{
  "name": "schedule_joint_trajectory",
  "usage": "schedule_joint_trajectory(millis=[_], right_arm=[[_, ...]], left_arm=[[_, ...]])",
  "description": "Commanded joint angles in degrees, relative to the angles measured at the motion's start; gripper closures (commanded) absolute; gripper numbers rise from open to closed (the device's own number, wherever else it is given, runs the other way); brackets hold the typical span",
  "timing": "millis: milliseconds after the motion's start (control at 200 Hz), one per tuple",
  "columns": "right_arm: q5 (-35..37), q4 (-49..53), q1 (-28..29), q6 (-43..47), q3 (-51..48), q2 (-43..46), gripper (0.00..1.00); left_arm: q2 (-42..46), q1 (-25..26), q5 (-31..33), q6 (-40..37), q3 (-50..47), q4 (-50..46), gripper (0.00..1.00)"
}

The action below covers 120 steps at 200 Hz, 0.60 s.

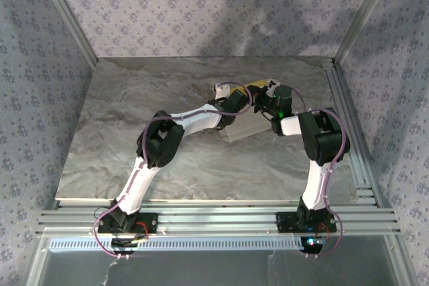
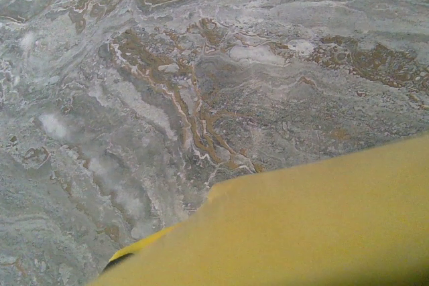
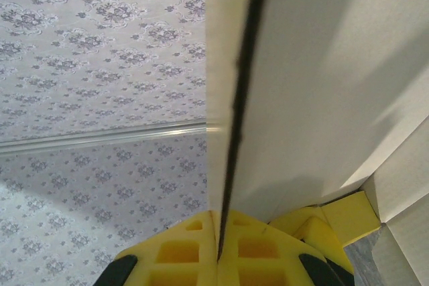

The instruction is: Fold the paper box

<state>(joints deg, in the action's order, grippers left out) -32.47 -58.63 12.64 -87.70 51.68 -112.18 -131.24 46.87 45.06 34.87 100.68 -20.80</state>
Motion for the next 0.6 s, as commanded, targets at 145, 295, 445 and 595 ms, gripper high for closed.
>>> schedule_joint_trajectory(millis=[145, 295, 445, 595], right_arm=[[-4.7, 6.4, 0.8, 0.2, -1.1, 0.6, 1.00], [-4.4, 7.6, 1.6, 0.1, -0.9, 1.1, 1.00], [-3.2, 8.9, 1.1, 1.9, -2.8, 5.8, 0.53], [-1.6, 23.0, -1.3, 12.7, -3.4, 18.2, 0.31]], left_arm=[[2.0, -4.8, 5.0, 1.4, -0.1, -4.3, 1.00], [3.1, -5.0, 4.8, 0.8, -2.1, -4.2, 1.00], [5.6, -4.9, 4.2, -4.6, -6.9, 0.6, 1.00], [9.9, -5.7, -0.6, -14.7, -13.7, 8.5, 1.00]])
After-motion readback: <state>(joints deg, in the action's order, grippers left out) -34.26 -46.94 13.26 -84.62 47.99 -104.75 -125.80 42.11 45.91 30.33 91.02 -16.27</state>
